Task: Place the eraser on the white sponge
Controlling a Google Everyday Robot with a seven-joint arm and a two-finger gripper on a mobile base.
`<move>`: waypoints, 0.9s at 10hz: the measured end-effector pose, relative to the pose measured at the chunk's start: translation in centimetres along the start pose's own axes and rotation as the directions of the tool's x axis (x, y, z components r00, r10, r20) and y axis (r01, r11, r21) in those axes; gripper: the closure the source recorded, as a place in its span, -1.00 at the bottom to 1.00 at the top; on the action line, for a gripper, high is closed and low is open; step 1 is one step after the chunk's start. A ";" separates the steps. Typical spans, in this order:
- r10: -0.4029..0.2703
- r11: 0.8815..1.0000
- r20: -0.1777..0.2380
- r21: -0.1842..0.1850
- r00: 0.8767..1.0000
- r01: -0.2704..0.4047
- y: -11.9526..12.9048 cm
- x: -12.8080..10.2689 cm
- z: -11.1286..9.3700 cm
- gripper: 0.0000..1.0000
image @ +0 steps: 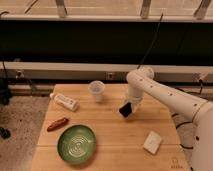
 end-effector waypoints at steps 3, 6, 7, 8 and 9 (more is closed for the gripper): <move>0.017 1.000 0.002 0.015 1.000 -0.017 0.9 0.4 -0.8 1.00; 0.025 0.999 0.004 0.026 1.000 -0.025 1.4 0.5 -1.1 1.00; 0.034 0.999 0.005 0.034 0.999 -0.034 1.8 0.7 -1.3 1.00; 0.040 0.998 0.005 0.039 0.999 -0.040 2.1 0.8 -1.5 1.00; 0.045 0.998 0.006 0.043 0.999 -0.045 2.3 0.8 -1.6 1.00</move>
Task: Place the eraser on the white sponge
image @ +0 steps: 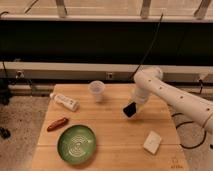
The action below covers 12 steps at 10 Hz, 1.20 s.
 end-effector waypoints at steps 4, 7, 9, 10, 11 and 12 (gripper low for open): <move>0.020 1.000 0.001 0.017 1.000 -0.020 0.9 0.1 -0.7 1.00; 0.035 0.999 0.003 0.028 0.999 -0.035 1.5 0.2 -1.1 1.00; 0.048 0.998 0.003 0.036 0.999 -0.048 2.1 0.2 -1.4 1.00; 0.055 0.998 0.002 0.042 0.998 -0.055 2.4 0.2 -1.7 1.00; 0.059 0.997 0.003 0.044 0.998 -0.059 2.5 0.1 -1.8 1.00; 0.064 0.997 0.004 0.048 0.998 -0.064 2.6 0.1 -1.9 1.00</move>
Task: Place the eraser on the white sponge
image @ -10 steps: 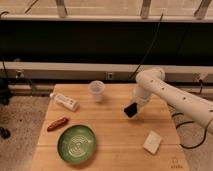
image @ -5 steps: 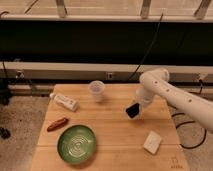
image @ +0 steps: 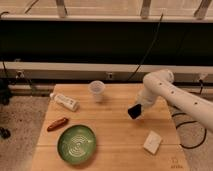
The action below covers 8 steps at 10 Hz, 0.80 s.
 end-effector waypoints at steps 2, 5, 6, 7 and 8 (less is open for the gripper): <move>0.011 1.000 0.001 0.007 1.000 -0.011 0.5 0.0 -0.4 1.00; 0.028 0.999 0.004 0.017 1.000 -0.028 1.6 0.1 -0.7 1.00; 0.033 0.999 0.004 0.021 0.999 -0.033 1.9 0.1 -0.8 1.00; 0.037 0.999 0.005 0.022 0.999 -0.037 2.1 0.1 -0.8 1.00; 0.047 0.999 0.005 0.025 0.999 -0.047 2.6 0.2 -0.9 1.00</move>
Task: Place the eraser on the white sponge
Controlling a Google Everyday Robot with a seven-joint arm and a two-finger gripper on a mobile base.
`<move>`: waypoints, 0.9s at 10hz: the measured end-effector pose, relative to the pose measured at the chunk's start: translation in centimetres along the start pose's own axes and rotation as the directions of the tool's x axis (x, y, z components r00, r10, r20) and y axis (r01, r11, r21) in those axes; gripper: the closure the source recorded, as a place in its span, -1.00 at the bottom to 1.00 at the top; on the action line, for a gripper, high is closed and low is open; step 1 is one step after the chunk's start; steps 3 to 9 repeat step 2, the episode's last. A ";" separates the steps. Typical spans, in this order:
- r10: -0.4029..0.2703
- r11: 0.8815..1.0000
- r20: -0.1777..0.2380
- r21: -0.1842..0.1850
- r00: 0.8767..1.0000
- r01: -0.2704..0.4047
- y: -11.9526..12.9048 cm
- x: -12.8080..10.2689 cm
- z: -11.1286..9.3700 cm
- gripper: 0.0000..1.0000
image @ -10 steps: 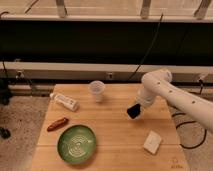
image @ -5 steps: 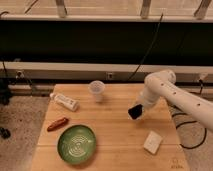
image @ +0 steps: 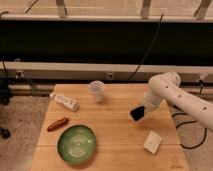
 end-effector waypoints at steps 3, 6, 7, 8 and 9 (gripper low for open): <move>0.015 1.000 0.001 0.004 1.000 -0.015 1.2 0.3 -0.1 1.00; 0.015 1.000 0.001 0.004 1.000 -0.015 1.2 0.3 -0.1 1.00; 0.015 1.000 0.001 0.004 1.000 -0.015 1.2 0.3 -0.1 1.00; 0.015 1.000 0.001 0.004 1.000 -0.015 1.2 0.3 -0.1 1.00; 0.015 1.000 0.001 0.004 1.000 -0.015 1.2 0.3 -0.1 1.00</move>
